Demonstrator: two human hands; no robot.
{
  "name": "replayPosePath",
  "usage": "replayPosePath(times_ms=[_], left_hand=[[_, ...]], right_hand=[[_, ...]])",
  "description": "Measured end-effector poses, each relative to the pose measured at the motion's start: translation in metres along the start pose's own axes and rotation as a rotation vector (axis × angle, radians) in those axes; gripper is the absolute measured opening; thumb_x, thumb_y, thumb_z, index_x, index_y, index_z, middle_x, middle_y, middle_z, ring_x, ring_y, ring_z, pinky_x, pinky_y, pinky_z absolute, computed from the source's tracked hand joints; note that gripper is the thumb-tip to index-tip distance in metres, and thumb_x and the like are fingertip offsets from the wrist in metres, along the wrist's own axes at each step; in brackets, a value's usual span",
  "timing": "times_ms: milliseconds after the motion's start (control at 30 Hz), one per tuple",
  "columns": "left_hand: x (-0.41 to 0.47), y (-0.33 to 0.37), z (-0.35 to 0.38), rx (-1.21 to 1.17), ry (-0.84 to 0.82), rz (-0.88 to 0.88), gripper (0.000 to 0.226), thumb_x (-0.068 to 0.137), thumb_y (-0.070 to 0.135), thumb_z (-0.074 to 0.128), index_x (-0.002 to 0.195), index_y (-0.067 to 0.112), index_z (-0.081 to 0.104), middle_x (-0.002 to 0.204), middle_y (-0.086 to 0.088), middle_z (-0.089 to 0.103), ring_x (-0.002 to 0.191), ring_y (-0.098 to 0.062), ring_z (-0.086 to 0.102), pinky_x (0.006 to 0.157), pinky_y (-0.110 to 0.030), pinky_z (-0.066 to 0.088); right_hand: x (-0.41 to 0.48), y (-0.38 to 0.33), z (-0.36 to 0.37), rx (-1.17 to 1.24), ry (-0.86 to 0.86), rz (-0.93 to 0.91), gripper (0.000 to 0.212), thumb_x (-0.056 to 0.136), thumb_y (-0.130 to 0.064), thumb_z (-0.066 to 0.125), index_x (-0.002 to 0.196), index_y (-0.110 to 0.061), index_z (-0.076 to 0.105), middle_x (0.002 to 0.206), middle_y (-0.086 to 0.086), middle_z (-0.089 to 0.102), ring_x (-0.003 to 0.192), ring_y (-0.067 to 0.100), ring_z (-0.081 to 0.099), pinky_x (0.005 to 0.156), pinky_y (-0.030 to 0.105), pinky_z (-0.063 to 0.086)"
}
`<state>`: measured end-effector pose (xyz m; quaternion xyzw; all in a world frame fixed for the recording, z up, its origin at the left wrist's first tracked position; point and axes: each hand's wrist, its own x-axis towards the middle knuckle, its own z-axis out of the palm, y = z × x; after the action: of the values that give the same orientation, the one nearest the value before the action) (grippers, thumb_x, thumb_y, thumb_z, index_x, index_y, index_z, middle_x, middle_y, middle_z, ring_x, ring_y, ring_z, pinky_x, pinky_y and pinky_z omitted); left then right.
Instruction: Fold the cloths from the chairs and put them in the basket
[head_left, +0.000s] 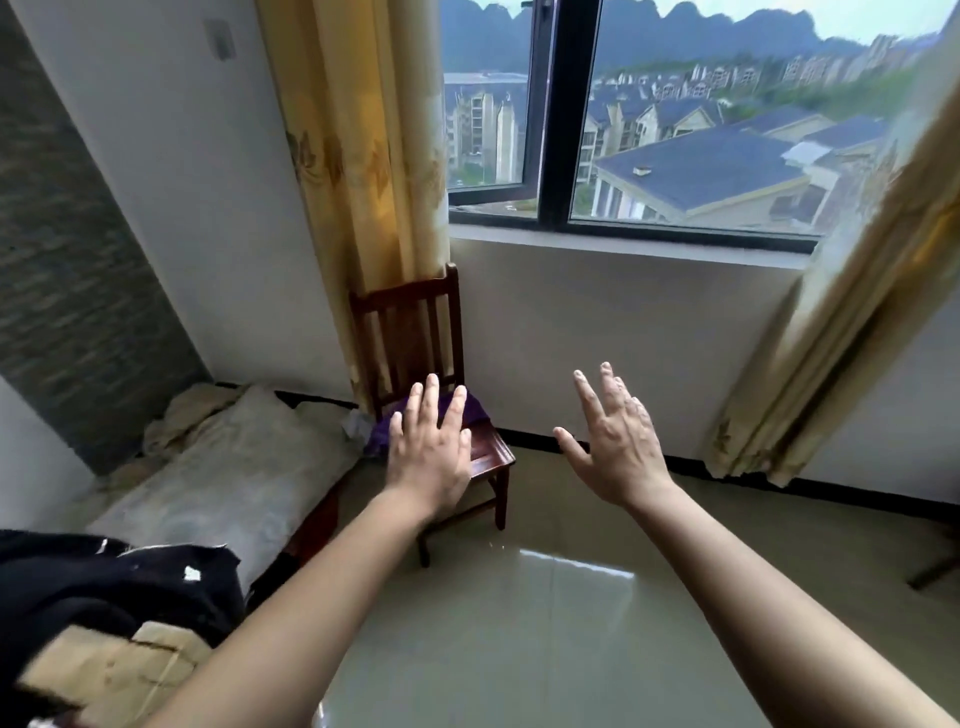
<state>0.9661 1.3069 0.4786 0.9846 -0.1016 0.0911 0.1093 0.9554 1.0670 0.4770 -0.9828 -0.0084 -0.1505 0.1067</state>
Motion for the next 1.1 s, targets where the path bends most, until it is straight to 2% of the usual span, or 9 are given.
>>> replayPosePath(times_ms=[67, 200, 267, 400, 467, 700, 833, 967, 1100], left_hand=[[0.045, 0.002, 0.014, 0.003, -0.022, 0.005, 0.062, 0.096, 0.043, 0.017, 0.155, 0.025, 0.012, 0.164, -0.010, -0.001, 0.151, -0.027, 0.000, 0.118, -0.049, 0.013], [0.126, -0.003, 0.039, 0.032, 0.007, 0.023, 0.074, 0.086, 0.049, 0.003, 0.155, 0.025, 0.016, 0.164, -0.010, 0.004, 0.151, -0.027, 0.001, 0.118, -0.051, 0.013], [0.170, -0.010, 0.056, 0.041, 0.011, -0.027, 0.072, 0.088, 0.050, 0.007, 0.154, 0.025, 0.020, 0.163, -0.011, 0.008, 0.150, -0.029, 0.004, 0.117, -0.052, 0.013], [0.233, -0.028, 0.084, 0.052, -0.046, -0.149, 0.060, 0.100, 0.048, 0.027, 0.155, 0.026, 0.016, 0.163, -0.010, 0.007, 0.150, -0.028, 0.002, 0.119, -0.052, 0.011], [0.262, -0.038, 0.091, 0.074, -0.065, -0.196, 0.061, 0.100, 0.049, 0.029, 0.155, 0.027, 0.015, 0.163, -0.009, 0.008, 0.150, -0.027, 0.001, 0.119, -0.051, 0.010], [0.330, -0.097, 0.114, 0.124, -0.108, -0.370, 0.062, 0.098, 0.052, 0.020, 0.155, 0.025, 0.016, 0.163, -0.010, 0.012, 0.150, -0.028, 0.005, 0.119, -0.051, 0.013], [0.362, -0.146, 0.146, 0.120, -0.174, -0.444, 0.060, 0.101, 0.049, 0.026, 0.155, 0.026, 0.015, 0.163, -0.010, 0.009, 0.150, -0.027, 0.003, 0.119, -0.051, 0.012], [0.399, -0.193, 0.190, 0.097, -0.262, -0.485, 0.060, 0.101, 0.049, 0.026, 0.155, 0.025, 0.015, 0.163, -0.009, 0.010, 0.150, -0.027, 0.004, 0.119, -0.050, 0.014], [0.449, -0.252, 0.256, 0.037, -0.393, -0.509, 0.060, 0.101, 0.050, 0.024, 0.155, 0.025, 0.015, 0.163, -0.009, 0.009, 0.150, -0.026, 0.004, 0.119, -0.050, 0.016]], right_hand=[[0.040, 0.018, 0.009, 0.005, -0.013, 0.031, 0.079, 0.094, -0.055, 0.048, 0.158, -0.024, 0.014, 0.165, 0.015, 0.006, 0.150, 0.033, 0.017, 0.121, 0.044, 0.020], [0.121, 0.057, 0.036, 0.007, -0.023, 0.042, 0.078, 0.094, -0.055, 0.048, 0.158, -0.025, 0.015, 0.165, 0.015, 0.006, 0.151, 0.032, 0.017, 0.121, 0.043, 0.019], [0.168, 0.078, 0.060, 0.008, -0.033, 0.028, 0.078, 0.094, -0.056, 0.048, 0.158, -0.024, 0.016, 0.165, 0.016, 0.007, 0.150, 0.032, 0.017, 0.121, 0.044, 0.020], [0.253, 0.104, 0.101, 0.012, -0.093, 0.010, 0.077, 0.094, -0.058, 0.045, 0.158, -0.026, 0.015, 0.165, 0.017, 0.006, 0.150, 0.033, 0.017, 0.120, 0.044, 0.021], [0.302, 0.110, 0.120, 0.016, -0.117, -0.023, 0.076, 0.095, -0.059, 0.042, 0.158, -0.026, 0.016, 0.165, 0.017, 0.006, 0.150, 0.033, 0.017, 0.119, 0.043, 0.021], [0.434, 0.079, 0.194, 0.042, -0.273, -0.150, 0.073, 0.096, -0.057, 0.042, 0.157, -0.024, 0.020, 0.164, 0.017, 0.010, 0.150, 0.032, 0.018, 0.119, 0.043, 0.023], [0.478, 0.052, 0.252, 0.042, -0.354, -0.226, 0.070, 0.096, -0.054, 0.043, 0.155, -0.021, 0.025, 0.163, 0.017, 0.018, 0.149, 0.032, 0.021, 0.118, 0.044, 0.025], [0.512, 0.036, 0.316, 0.014, -0.454, -0.224, 0.069, 0.095, -0.052, 0.048, 0.152, -0.017, 0.033, 0.158, 0.019, 0.029, 0.145, 0.034, 0.030, 0.114, 0.044, 0.033], [0.552, 0.019, 0.398, -0.019, -0.575, -0.168, 0.066, 0.096, -0.051, 0.047, 0.152, -0.018, 0.033, 0.158, 0.016, 0.031, 0.145, 0.032, 0.029, 0.113, 0.043, 0.035]])
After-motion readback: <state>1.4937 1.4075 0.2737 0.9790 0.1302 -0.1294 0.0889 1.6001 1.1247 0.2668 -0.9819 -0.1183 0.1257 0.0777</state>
